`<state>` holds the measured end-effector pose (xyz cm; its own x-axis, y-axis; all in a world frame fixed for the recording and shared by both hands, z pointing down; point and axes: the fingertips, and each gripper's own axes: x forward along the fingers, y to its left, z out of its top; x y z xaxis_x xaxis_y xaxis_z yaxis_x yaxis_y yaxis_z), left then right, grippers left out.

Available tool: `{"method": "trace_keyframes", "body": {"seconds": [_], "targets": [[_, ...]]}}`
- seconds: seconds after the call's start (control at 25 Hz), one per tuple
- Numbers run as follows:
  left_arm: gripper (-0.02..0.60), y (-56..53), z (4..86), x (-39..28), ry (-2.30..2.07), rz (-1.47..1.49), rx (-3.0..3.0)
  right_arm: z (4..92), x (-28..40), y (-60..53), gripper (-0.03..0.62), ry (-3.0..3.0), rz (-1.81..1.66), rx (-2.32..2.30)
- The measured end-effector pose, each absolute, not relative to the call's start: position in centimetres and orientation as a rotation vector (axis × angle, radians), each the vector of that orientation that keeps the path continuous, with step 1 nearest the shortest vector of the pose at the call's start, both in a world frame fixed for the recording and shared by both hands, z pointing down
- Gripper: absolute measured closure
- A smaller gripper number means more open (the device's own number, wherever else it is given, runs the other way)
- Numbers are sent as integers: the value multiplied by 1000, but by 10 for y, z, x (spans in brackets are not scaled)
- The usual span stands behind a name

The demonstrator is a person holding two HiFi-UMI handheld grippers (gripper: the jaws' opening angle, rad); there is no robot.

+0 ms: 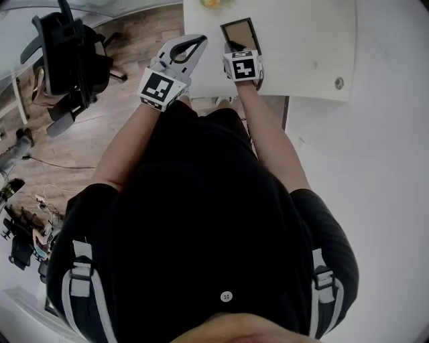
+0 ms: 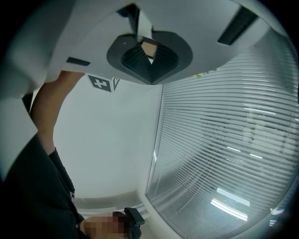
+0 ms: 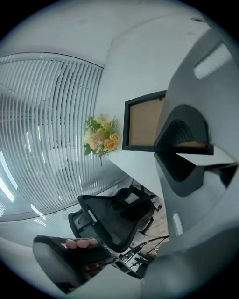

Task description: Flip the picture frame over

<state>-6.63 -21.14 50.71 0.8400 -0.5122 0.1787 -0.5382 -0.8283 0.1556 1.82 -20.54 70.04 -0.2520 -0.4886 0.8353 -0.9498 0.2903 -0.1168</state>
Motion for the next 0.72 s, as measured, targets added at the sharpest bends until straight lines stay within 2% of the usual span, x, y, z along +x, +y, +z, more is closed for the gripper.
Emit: {"method": "trace_keyframes", "body": {"seconds": [0.72], "targets": [[577,-203,465,-55,-957,153,2837,629,31,-210,543,-2073,1008,1292]]}}
